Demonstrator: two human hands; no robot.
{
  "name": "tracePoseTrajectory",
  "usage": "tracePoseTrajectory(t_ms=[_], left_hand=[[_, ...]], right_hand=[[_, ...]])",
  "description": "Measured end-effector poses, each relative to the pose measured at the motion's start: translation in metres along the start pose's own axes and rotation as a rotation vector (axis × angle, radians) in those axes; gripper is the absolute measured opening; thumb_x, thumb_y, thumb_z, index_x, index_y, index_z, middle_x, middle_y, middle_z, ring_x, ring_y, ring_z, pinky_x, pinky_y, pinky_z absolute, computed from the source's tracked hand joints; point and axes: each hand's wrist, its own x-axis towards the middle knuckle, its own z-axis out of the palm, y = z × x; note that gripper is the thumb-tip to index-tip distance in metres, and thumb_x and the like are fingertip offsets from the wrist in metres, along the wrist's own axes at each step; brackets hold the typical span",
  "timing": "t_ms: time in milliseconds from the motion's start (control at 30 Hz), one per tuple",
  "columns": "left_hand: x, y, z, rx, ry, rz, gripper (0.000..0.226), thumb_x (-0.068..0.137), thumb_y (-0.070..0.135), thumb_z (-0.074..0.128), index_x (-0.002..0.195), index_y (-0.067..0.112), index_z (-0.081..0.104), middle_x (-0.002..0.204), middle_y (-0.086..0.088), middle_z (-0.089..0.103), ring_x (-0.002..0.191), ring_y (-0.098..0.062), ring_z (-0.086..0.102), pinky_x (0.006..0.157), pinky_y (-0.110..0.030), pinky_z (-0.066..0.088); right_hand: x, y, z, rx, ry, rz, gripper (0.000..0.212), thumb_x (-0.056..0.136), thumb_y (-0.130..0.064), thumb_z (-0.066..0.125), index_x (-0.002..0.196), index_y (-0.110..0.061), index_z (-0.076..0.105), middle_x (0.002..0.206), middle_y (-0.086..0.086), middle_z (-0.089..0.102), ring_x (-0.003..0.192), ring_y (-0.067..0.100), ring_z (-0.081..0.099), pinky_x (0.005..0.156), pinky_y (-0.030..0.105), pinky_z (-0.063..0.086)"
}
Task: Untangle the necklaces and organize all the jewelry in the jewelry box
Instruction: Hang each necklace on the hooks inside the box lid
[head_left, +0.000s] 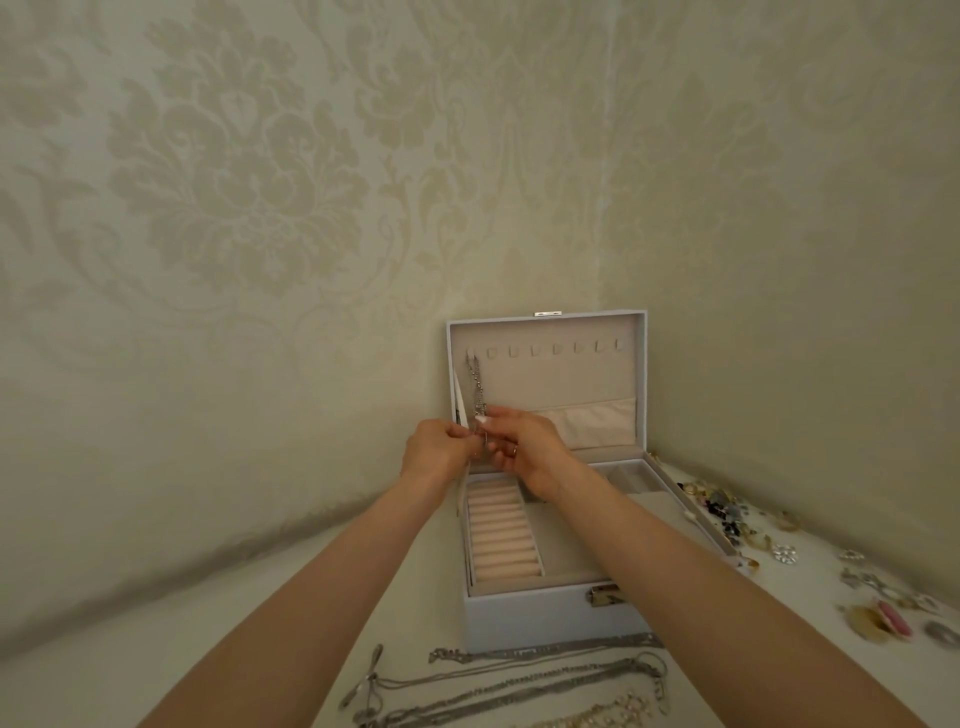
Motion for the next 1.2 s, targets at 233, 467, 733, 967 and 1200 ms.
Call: tracePoseTrajectory(t_ms=[233, 467, 733, 967, 1200], left_hand=[[-0.001, 0.005, 0.001, -0.072, 0.151, -0.01, 0.015, 0.079, 0.018, 0.066, 0.067, 0.019, 0.058, 0.079, -0.008, 0.069, 0.076, -0.027, 0.061, 0.08, -0.038, 0.053], [-0.002, 0.015, -0.003, -0.069, 0.213, 0.044, 0.011, 0.081, 0.02, 0.063, 0.074, 0.021, 0.056, 0.09, -0.005, 0.068, 0.088, -0.029, 0.064, 0.084, -0.042, 0.051], [-0.005, 0.01, -0.003, -0.083, 0.119, -0.014, 0.016, 0.08, 0.016, 0.057, 0.066, 0.02, 0.054, 0.082, -0.009, 0.071, 0.086, -0.029, 0.066, 0.08, -0.04, 0.051], [-0.009, 0.009, -0.002, -0.07, 0.09, 0.006, 0.009, 0.075, 0.01, 0.061, 0.067, 0.015, 0.057, 0.076, -0.009, 0.07, 0.084, -0.029, 0.067, 0.082, -0.041, 0.053], [-0.008, 0.002, -0.001, -0.171, 0.16, 0.008, 0.012, 0.083, 0.01, 0.06, 0.073, 0.014, 0.054, 0.068, -0.001, 0.068, 0.081, -0.029, 0.068, 0.081, -0.044, 0.053]], right_hand=[[0.001, -0.001, 0.003, -0.133, 0.159, -0.141, 0.011, 0.081, 0.004, 0.066, 0.075, -0.004, 0.063, 0.063, 0.008, 0.06, 0.044, 0.011, 0.054, 0.043, 0.02, 0.047], [0.009, 0.004, 0.01, -0.454, 0.17, -0.284, 0.026, 0.079, 0.005, 0.068, 0.064, -0.011, 0.054, 0.061, 0.005, 0.055, 0.049, 0.013, 0.052, 0.045, 0.021, 0.049], [0.015, 0.011, 0.005, -0.421, 0.24, -0.393, 0.016, 0.083, -0.005, 0.061, 0.078, -0.02, 0.063, 0.074, 0.009, 0.068, 0.067, 0.024, 0.066, 0.061, 0.038, 0.058], [0.024, 0.004, 0.016, -0.869, 0.317, -0.415, 0.014, 0.085, -0.024, 0.061, 0.099, -0.02, 0.063, 0.1, 0.002, 0.068, 0.096, 0.022, 0.062, 0.082, 0.036, 0.05], [0.01, -0.003, 0.012, -0.482, 0.273, -0.407, 0.013, 0.078, -0.018, 0.071, 0.07, -0.015, 0.06, 0.067, -0.003, 0.06, 0.064, 0.016, 0.056, 0.061, 0.033, 0.052]])
